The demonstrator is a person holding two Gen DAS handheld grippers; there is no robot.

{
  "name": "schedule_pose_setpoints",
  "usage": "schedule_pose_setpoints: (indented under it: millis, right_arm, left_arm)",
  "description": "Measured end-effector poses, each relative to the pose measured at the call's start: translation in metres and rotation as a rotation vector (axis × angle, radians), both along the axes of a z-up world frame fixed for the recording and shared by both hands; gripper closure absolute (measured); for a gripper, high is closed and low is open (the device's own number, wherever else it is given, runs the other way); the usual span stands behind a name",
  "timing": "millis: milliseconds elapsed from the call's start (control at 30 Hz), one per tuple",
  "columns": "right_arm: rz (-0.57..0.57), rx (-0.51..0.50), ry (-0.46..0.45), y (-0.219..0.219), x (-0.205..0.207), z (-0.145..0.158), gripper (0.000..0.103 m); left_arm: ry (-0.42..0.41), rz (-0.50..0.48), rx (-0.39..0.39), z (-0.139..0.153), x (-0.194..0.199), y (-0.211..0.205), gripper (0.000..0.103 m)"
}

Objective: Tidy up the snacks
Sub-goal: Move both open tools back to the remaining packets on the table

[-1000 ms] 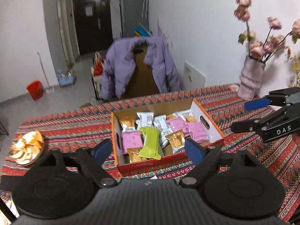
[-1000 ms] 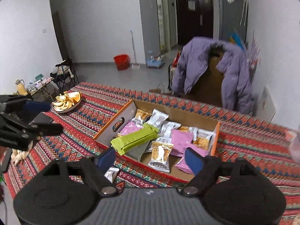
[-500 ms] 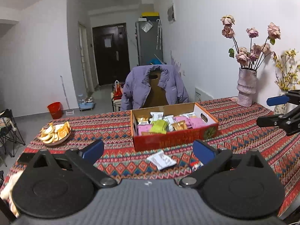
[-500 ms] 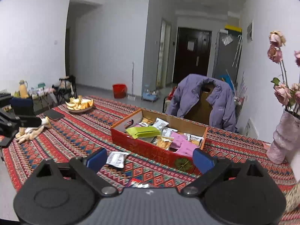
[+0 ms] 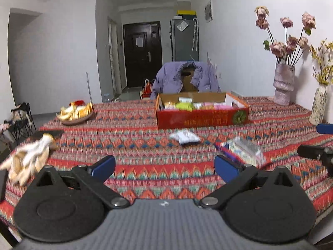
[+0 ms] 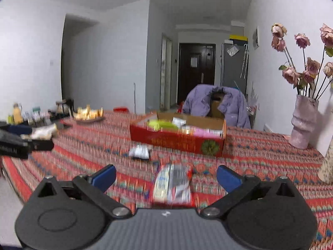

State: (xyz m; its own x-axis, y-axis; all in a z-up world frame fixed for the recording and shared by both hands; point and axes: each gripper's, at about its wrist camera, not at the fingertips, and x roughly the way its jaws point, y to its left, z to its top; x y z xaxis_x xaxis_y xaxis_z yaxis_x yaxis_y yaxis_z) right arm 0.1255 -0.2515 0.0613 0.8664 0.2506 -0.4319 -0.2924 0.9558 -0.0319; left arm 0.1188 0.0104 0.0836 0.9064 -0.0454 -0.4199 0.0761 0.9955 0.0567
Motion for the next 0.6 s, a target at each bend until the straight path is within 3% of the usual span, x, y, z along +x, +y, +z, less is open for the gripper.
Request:
schedule_pose_setpoints:
  millis: [233,600]
  right_arm:
    - [0.017,-0.024,0.101,0.016,-0.014,-0.046,0.0]
    - [-0.024,0.03,0.154,0.013,0.006,-0.058,0.0]
  left_arm:
    - [0.02,0.003,0.006,-0.037,-0.011,0.006,0.0]
    - [0.083,-0.004,-0.005,-0.047,0.012,0.006,0.0]
